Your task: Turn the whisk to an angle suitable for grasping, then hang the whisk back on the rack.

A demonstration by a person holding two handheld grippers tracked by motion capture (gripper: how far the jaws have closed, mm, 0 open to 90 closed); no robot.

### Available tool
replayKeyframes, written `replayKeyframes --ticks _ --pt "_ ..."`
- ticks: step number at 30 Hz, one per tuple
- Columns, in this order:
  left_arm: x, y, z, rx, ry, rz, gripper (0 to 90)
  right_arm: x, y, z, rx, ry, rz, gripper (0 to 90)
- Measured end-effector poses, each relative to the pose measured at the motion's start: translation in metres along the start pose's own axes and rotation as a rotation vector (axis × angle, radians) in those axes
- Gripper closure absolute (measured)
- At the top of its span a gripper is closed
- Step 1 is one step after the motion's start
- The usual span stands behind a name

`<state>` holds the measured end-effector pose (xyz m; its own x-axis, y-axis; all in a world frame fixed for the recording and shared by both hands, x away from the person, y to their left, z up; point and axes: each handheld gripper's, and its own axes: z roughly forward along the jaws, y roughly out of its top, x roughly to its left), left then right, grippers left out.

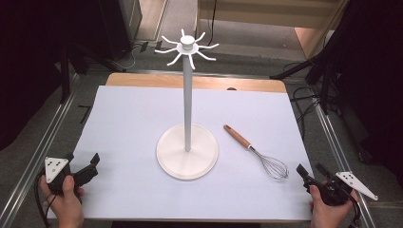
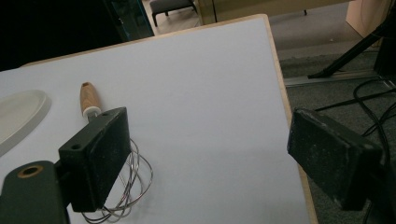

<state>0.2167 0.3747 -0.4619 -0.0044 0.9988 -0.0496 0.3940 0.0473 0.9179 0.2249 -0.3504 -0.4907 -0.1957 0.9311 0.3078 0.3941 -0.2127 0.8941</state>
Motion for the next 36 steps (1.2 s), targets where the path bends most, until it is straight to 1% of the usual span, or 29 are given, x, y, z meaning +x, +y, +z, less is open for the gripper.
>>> replayKeyframes --ticks 2,3,5,9,10,11,12,13,16,22,25,26,27,28,29,30,31,35,36 --pt "0.0 0.0 0.0 0.001 0.0 0.002 14.0 0.0 0.0 0.0 0.001 0.0 -0.003 14.2" --pt "0.0 0.0 0.0 0.004 0.002 0.005 14.0 0.001 0.001 0.001 0.007 -0.011 -0.011 14.4" --pt "0.0 0.0 0.0 -0.001 -0.002 0.005 14.0 0.0 0.001 0.001 0.006 -0.011 -0.015 14.4" --pt "0.002 0.0 -0.001 -0.005 -0.011 -0.002 14.1 0.001 0.001 0.002 0.009 -0.021 -0.005 15.8" --pt "0.002 0.0 -0.001 -0.01 -0.014 -0.012 14.1 0.001 0.001 0.002 0.013 -0.023 -0.006 16.1" --pt "0.002 0.0 -0.001 -0.01 -0.016 -0.016 14.1 0.002 0.001 0.003 0.019 -0.035 -0.016 17.0" --pt "0.003 0.0 -0.001 -0.006 -0.017 -0.016 14.1 0.002 0.001 0.003 0.019 -0.035 -0.016 17.0" --pt "0.003 0.0 0.0 0.0 -0.015 -0.013 14.1 0.004 0.001 0.003 0.027 -0.045 -0.018 17.9" --pt "0.002 0.0 0.0 0.004 -0.013 -0.011 14.1 0.004 0.001 0.003 0.029 -0.046 -0.024 18.4" --pt "0.002 0.0 0.001 0.01 -0.022 -0.01 14.3 0.005 0.001 0.003 0.025 -0.051 -0.033 18.6" --pt "0.002 0.001 0.001 0.014 -0.023 -0.007 14.3 0.005 0.001 0.003 0.023 -0.053 -0.025 20.9" --pt "0.002 0.001 0.001 0.016 -0.026 -0.004 14.3 0.005 0.002 0.002 0.024 -0.051 -0.025 23.6" --pt "0.002 0.001 0.001 0.016 -0.027 -0.006 14.3 0.006 0.002 0.002 0.026 -0.055 -0.037 26.5" --pt "0.002 0.001 0.001 0.013 -0.029 -0.008 14.3 0.01 0.004 0.001 0.037 -0.064 -0.066 28.2" --pt "0.003 0.001 0.001 0.011 -0.03 -0.009 14.3 0.01 0.004 0.001 0.037 -0.064 -0.066 28.2" --pt "0.003 0.001 0.001 0.012 -0.031 -0.009 14.3 0.013 0.005 0.002 0.053 -0.078 -0.086 28.6" --pt "0.003 0.001 0.001 0.012 -0.033 -0.011 14.3 0.014 0.005 0.004 0.056 -0.08 -0.103 28.6" --pt "0.002 0.001 0.002 0.022 -0.037 0.003 14.6 0.017 0.006 0.005 0.068 -0.082 -0.103 29.2" --pt "0.001 0.001 0.002 0.024 -0.036 0.004 14.6 0.017 0.006 0.004 0.066 -0.072 -0.111 30.1"
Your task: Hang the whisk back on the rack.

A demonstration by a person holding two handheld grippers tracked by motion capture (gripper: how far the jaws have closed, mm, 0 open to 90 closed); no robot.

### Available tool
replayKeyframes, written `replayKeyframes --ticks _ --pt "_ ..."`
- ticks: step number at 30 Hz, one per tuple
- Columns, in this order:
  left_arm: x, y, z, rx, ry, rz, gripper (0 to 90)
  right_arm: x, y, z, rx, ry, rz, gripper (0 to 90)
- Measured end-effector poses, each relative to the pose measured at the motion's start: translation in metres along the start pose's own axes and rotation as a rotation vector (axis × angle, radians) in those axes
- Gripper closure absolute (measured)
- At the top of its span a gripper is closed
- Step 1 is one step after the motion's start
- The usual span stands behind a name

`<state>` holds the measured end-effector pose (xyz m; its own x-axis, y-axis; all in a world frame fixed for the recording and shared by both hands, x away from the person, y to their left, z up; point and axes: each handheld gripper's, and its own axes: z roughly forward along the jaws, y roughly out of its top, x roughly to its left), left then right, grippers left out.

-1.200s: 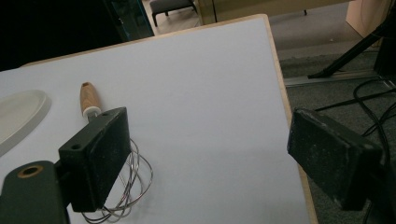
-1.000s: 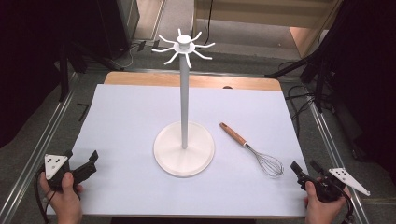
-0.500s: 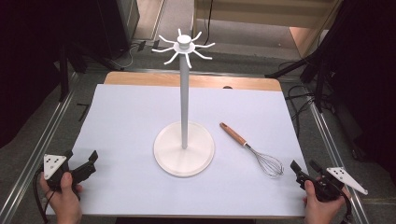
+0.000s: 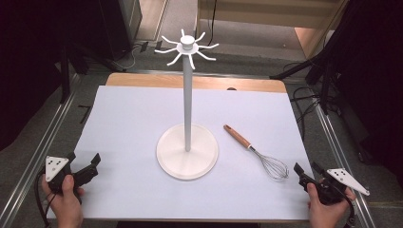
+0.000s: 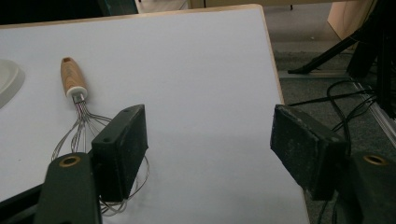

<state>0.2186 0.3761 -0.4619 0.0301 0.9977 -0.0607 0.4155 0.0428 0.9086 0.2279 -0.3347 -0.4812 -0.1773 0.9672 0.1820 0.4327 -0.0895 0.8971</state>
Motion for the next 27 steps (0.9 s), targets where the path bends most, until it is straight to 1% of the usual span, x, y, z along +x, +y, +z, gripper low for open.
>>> replayKeyframes --ticks 1,2,4,6,9,10,11,12,13,14,15,16,17,19,20,21,22,23,24,26,27 --pt "0.0 0.0 0.0 0.001 -0.001 0.001 14.6 0.001 0.001 -0.001 -0.002 0.01 0.002 30.6" --pt "0.0 0.0 0.0 0.003 0.0 0.001 14.6 0.002 0.002 -0.002 -0.004 0.007 -0.017 32.8" --pt "0.0 0.0 0.0 0.004 0.001 0.003 14.7 0.003 0.002 -0.002 -0.006 0.004 -0.021 33.4" --pt "-0.001 0.0 0.001 0.004 0.002 0.006 14.7 0.005 0.004 -0.002 -0.011 0.001 -0.052 33.5" --pt "-0.001 0.0 0.001 0.004 0.003 0.007 14.8 0.007 0.004 -0.001 -0.006 -0.003 -0.063 34.5" --pt "-0.001 0.0 0.001 0.004 0.004 0.007 14.7 0.007 0.006 -0.001 -0.006 0.006 -0.072 36.9" --pt "-0.001 0.0 0.001 0.004 0.004 0.007 14.8 0.007 0.007 -0.002 -0.006 0.016 -0.068 37.6" --pt "-0.001 0.0 0.001 0.006 0.002 0.008 14.8 0.007 0.007 -0.002 -0.006 0.016 -0.068 37.6" --pt "-0.001 0.0 0.001 0.006 0.002 0.009 14.8 0.006 0.011 -0.002 -0.003 0.033 -0.079 40.2" --pt "-0.001 0.0 0.001 0.006 0.005 0.01 14.8 0.006 0.012 -0.001 0.004 0.033 -0.091 42.5" --pt "-0.001 0.0 0.001 0.005 0.004 0.01 14.8 0.006 0.012 -0.001 0.004 0.033 -0.091 42.5" --pt "-0.002 0.0 0.001 0.006 0.005 0.011 14.8 0.006 0.016 0.0 0.032 0.024 -0.133 42.0" --pt "-0.002 0.0 0.001 0.007 0.007 0.013 14.8 0.007 0.017 0.001 0.035 0.028 -0.15 42.0" --pt "-0.002 0.0 0.001 0.005 0.006 0.015 14.8 0.01 0.02 0.001 0.039 0.033 -0.163 43.8" --pt "-0.002 0.0 0.001 0.005 0.006 0.015 14.8 0.01 0.02 0.001 0.039 0.033 -0.163 43.8" --pt "-0.002 0.0 0.001 0.007 0.006 0.017 14.8 0.011 0.024 0.001 0.075 0.064 -0.144 43.4" --pt "-0.001 0.0 0.001 0.008 0.004 0.011 14.8 0.013 0.025 0.0 0.09 0.08 -0.134 42.5" --pt "-0.001 0.0 0.001 0.008 0.004 0.011 14.8 0.013 0.025 0.0 0.09 0.08 -0.134 42.5" --pt "0.0 0.0 0.001 0.011 -0.001 0.004 14.7 0.015 0.029 0.001 0.121 0.11 -0.107 42.7" --pt "0.0 0.0 0.001 0.01 -0.002 -0.006 14.7 0.016 0.032 0.001 0.129 0.159 -0.1 42.4" --pt "0.0 0.0 0.001 0.009 -0.003 -0.003 14.7 0.016 0.032 0.001 0.129 0.159 -0.1 42.4"
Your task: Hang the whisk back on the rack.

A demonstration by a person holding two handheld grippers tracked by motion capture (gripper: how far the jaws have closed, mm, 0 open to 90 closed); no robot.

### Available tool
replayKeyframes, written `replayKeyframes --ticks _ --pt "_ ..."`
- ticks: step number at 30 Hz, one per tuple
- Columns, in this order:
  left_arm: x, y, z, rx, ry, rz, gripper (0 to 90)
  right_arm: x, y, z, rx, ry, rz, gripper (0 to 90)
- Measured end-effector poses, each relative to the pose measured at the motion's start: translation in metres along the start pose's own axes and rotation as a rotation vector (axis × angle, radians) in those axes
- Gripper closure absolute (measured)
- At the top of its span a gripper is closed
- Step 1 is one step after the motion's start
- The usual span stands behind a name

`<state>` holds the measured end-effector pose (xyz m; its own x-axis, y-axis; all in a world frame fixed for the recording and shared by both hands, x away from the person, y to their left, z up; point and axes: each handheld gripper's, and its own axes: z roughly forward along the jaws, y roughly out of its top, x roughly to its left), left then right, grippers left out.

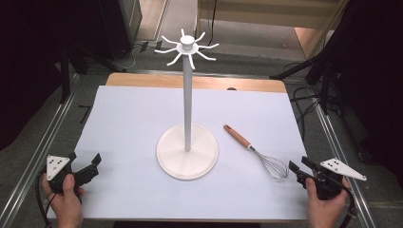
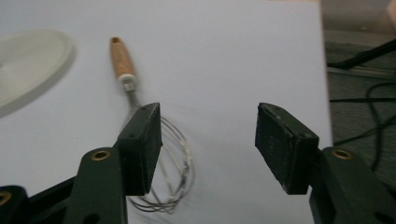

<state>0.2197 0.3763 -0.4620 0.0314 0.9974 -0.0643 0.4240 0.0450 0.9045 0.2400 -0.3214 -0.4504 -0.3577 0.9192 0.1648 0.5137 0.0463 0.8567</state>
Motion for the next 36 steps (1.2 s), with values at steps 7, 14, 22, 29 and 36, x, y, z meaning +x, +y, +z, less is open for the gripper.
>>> replayKeyframes --ticks 7,14,22,29,36 --pt "-0.001 0.0 -0.001 -0.005 0.001 0.014 14.7 0.012 0.017 0.008 0.08 0.006 -0.101 41.9" --pt "-0.001 0.0 -0.001 -0.004 0.0 0.017 14.8 0.02 0.033 0.023 0.171 0.047 -0.158 41.6" --pt "-0.002 0.0 0.0 -0.003 0.002 0.018 14.7 0.025 0.054 0.042 0.293 0.086 -0.207 41.5" --pt "-0.002 0.0 0.0 0.0 0.003 0.023 14.8 0.03 0.065 0.058 0.393 0.097 -0.253 42.1" --pt "-0.002 0.0 0.0 -0.001 0.003 0.022 14.8 0.036 0.07 0.072 0.475 0.112 -0.282 44.8"
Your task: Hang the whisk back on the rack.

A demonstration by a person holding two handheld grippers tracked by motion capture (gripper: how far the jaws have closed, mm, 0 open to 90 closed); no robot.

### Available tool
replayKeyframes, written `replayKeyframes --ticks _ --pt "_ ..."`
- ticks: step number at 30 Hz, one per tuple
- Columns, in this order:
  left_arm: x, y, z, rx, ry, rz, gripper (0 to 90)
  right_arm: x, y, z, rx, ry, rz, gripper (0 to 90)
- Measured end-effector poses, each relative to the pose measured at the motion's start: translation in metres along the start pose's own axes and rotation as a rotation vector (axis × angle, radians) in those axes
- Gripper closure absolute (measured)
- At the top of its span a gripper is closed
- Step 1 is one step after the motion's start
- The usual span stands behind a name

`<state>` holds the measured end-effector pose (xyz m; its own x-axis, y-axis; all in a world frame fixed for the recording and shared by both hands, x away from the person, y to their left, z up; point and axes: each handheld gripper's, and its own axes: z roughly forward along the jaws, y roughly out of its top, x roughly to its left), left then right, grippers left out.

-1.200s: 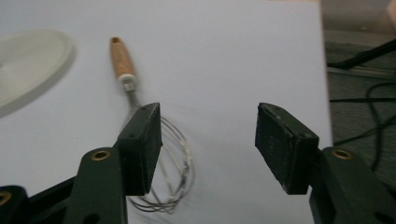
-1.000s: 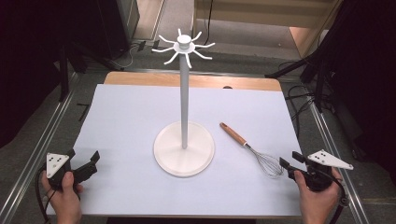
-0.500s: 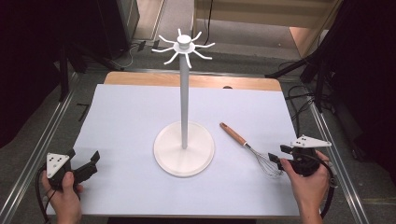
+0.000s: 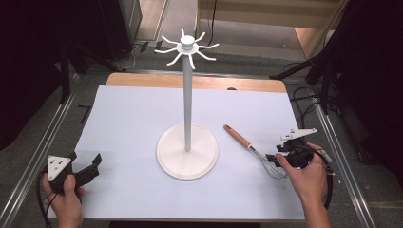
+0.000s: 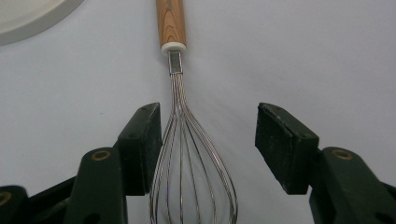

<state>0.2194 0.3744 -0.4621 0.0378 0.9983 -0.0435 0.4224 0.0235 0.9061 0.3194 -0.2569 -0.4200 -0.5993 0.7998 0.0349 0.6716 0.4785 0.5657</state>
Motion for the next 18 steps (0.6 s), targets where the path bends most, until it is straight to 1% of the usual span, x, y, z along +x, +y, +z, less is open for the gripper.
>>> replayKeyframes --ticks 1,2,3,4,5,6,8,9,10,11,13,16,17,18 --pt "0.0 0.0 0.0 0.0 0.001 -0.002 14.8 0.0 0.0 0.0 0.0 0.0 0.0 44.8" --pt "0.0 0.0 0.0 0.0 0.001 -0.003 14.8 0.0 0.002 0.002 0.015 0.007 0.002 45.1" --pt "0.0 0.0 0.0 0.001 0.001 -0.002 14.8 -0.001 0.005 0.005 0.028 0.012 -0.005 45.5" --pt "0.0 0.0 0.0 0.001 0.001 0.0 14.8 -0.001 0.005 0.005 0.028 0.012 -0.005 45.5" --pt "0.0 0.0 0.0 0.001 0.001 0.001 14.8 -0.001 0.009 0.007 0.046 0.016 -0.009 46.7" --pt "0.0 0.0 0.0 0.001 0.002 0.001 14.8 -0.001 0.009 0.007 0.046 0.016 -0.009 46.7" --pt "0.0 0.0 0.0 0.001 0.002 0.002 14.7 0.0 0.013 0.01 0.065 0.018 -0.013 48.4" --pt "0.0 0.0 0.0 0.001 0.002 0.0 14.8 0.001 0.018 0.013 0.082 0.017 -0.028 52.0" --pt "0.0 0.0 0.0 0.001 0.002 0.001 14.8 0.001 0.02 0.014 0.089 0.02 -0.034 53.3" --pt "0.0 0.0 0.0 0.001 0.002 0.003 14.8 0.001 0.02 0.014 0.089 0.02 -0.034 53.3" --pt "-0.001 0.0 0.0 -0.001 0.001 0.004 14.7 0.003 0.028 0.018 0.122 0.022 -0.048 53.4" --pt "-0.001 0.0 0.0 0.0 0.002 0.005 14.8 0.004 0.034 0.019 0.128 0.031 -0.059 53.3" --pt "-0.001 0.0 0.0 0.0 0.002 0.005 14.8 0.005 0.04 0.02 0.139 0.034 -0.055 53.3" --pt "-0.001 0.0 0.0 -0.001 0.002 0.004 14.8 0.005 0.042 0.021 0.143 0.04 -0.058 53.3"
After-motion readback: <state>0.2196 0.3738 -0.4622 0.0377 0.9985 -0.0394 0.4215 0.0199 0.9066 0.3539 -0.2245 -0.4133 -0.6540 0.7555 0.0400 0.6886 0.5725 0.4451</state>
